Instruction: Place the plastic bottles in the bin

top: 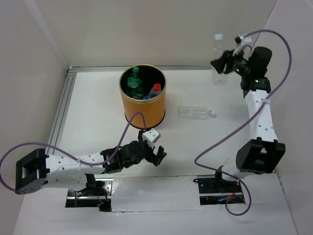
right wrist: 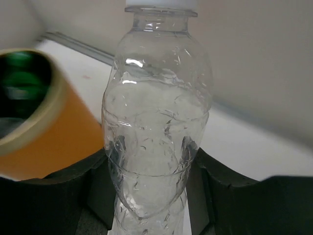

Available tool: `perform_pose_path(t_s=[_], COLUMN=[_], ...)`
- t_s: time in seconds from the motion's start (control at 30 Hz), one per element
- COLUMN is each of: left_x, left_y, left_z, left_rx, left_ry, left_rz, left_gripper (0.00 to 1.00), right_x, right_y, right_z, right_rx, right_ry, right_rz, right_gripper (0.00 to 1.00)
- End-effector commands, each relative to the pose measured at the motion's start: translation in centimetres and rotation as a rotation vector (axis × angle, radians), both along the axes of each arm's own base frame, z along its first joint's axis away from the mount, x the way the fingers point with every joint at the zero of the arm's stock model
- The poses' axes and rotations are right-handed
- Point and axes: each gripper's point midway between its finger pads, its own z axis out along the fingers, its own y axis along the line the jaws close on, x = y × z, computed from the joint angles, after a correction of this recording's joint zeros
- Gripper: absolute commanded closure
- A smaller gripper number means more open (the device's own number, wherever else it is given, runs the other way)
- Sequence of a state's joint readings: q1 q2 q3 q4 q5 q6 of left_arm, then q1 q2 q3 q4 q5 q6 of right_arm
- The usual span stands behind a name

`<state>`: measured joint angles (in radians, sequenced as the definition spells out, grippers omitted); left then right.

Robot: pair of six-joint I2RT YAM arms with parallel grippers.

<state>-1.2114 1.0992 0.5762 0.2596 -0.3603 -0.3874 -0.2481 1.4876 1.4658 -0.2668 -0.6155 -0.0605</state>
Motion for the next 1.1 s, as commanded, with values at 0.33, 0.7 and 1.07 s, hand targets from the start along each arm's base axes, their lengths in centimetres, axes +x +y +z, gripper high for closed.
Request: perform_pose_path(t_s=[0.33, 0.7, 1.07], left_x=[-2.6, -2.5, -2.1], left_y=[0.3, 2.6, 3.8], left_z=[-7.6, -6.3, -5.8], left_rx=[0.056, 0.020, 0.009], left_ry=[0.154, 0.135, 0.114], left_rz=[0.006, 0.074, 0.122], left_gripper=[0.01, 0.01, 0.01], right_x=[-2.6, -0.6, 1.2], right_y=[33.6, 36.3, 17.8], right_z=[10.8, 6.9, -2.7], right_rx=[-0.094, -0.134, -0.551], right_ry=[-0.479, -0.419, -0.267], right_rz=[0.985, 0.972, 0.900], right_gripper=[0.66, 0.00, 0.19])
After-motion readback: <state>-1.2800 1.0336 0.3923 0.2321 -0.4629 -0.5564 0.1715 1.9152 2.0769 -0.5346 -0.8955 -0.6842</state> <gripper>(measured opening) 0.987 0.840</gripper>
